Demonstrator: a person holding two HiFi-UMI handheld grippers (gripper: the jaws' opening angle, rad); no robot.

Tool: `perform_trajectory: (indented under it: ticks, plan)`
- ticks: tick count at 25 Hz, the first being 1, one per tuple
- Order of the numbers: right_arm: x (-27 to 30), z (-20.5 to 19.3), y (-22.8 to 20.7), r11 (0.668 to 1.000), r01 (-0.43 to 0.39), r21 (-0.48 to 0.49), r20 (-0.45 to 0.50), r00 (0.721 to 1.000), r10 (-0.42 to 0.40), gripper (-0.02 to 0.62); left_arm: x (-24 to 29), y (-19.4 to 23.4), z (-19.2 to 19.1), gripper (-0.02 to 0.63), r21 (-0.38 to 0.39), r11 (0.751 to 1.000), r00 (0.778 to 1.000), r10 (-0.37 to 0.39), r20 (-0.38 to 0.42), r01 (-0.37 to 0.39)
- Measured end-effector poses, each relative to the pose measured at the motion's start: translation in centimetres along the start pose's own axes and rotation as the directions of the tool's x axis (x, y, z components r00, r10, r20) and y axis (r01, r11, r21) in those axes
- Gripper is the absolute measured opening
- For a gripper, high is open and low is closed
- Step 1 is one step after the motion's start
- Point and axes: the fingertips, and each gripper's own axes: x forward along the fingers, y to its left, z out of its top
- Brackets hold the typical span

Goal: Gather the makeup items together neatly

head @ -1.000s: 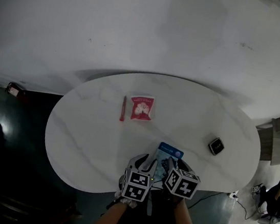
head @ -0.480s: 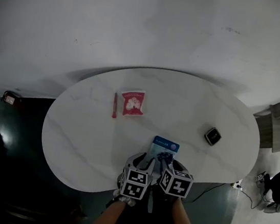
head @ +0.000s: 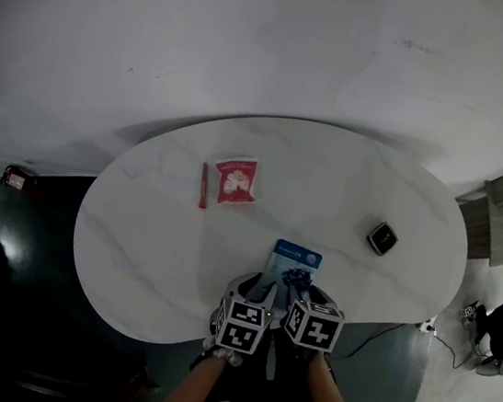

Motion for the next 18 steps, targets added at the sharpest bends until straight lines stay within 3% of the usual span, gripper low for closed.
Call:
perform_trajectory:
  ticks: [5,11,18]
  plan:
    - [-0.12,0.00,0.05,0.999,0.019,-0.029,0.000,1.000,-0.019,0.209,0.29,-0.53,-0.10,0.176,0.001,1.000,1.000,-0.021,-0.011,0.021]
    - [-0.09,-0.06,-0.51,0.993,0.080,-0.087,-0.001,0.997,-0.081,0.138,0.59,-0.87,-0.42,0.176,0.003,0.999,0.999,-0.035,-0.017,0.035]
    - [-0.10,-0.09,-0.48,0.991,0.089,-0.103,-0.004,0.996,-0.090,0.138,0.74,-0.90,-0.50,0.176,-0.002,0.999,0.999,-0.038,-0.017,0.038]
